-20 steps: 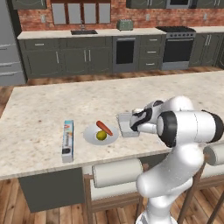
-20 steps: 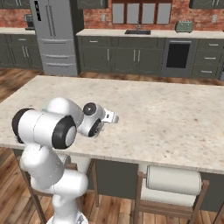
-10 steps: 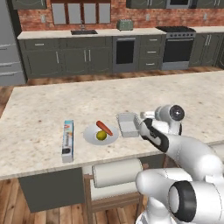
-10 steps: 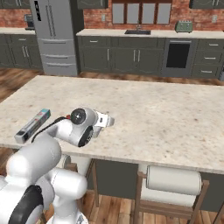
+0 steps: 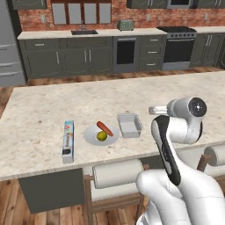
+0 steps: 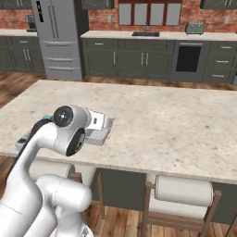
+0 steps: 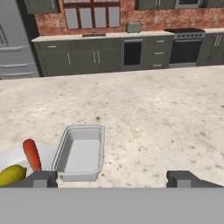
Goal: Retrieve the tupperware and aluminum foil from the cabinet and place them on the dining counter near the plate with lemon and carrot to prepare for storing leftovers.
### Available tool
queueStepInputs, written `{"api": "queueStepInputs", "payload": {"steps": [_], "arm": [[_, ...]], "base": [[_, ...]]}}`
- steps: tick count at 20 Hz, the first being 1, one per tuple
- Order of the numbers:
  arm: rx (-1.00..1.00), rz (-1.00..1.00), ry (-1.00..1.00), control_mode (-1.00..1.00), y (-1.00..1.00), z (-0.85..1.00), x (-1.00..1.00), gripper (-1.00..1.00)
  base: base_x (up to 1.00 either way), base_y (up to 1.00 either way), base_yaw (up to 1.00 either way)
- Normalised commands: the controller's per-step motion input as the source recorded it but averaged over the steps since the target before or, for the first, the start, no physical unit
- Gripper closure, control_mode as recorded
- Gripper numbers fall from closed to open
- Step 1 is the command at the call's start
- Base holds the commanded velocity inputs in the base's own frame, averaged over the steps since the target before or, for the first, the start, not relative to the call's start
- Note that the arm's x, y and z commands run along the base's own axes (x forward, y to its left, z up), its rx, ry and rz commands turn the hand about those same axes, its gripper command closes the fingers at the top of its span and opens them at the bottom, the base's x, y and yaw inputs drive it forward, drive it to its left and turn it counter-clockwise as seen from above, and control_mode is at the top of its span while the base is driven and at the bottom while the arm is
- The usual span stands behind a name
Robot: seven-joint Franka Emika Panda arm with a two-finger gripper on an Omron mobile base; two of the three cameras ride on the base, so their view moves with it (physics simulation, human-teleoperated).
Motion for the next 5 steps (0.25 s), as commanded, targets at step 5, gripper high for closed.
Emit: {"api": "queueStepInputs", "payload": {"steps": [5], "arm": [[-0.05, 0.03, 0.01, -1.0, 0.14, 0.89, -0.67, -1.0]], "base": [[0.0, 0.0, 0.0]]}}
